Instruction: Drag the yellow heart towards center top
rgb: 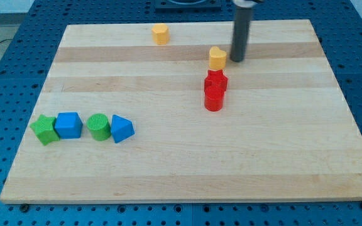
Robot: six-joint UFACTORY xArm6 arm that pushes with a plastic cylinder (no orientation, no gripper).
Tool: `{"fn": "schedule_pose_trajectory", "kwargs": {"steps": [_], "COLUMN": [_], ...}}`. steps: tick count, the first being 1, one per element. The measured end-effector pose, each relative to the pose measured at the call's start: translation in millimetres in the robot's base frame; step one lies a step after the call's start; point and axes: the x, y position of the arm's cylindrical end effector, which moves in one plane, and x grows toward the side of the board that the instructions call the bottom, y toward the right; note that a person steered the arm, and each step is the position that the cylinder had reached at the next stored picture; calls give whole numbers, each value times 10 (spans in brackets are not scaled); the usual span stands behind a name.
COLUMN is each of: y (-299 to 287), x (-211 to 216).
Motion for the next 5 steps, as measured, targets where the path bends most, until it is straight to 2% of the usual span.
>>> {"fn": "schedule_pose_trajectory", "kwargs": {"steps": [1,2,4,5], "y": [24,-393,-1105,-1127], "x": [298,241,-322,-274]}}
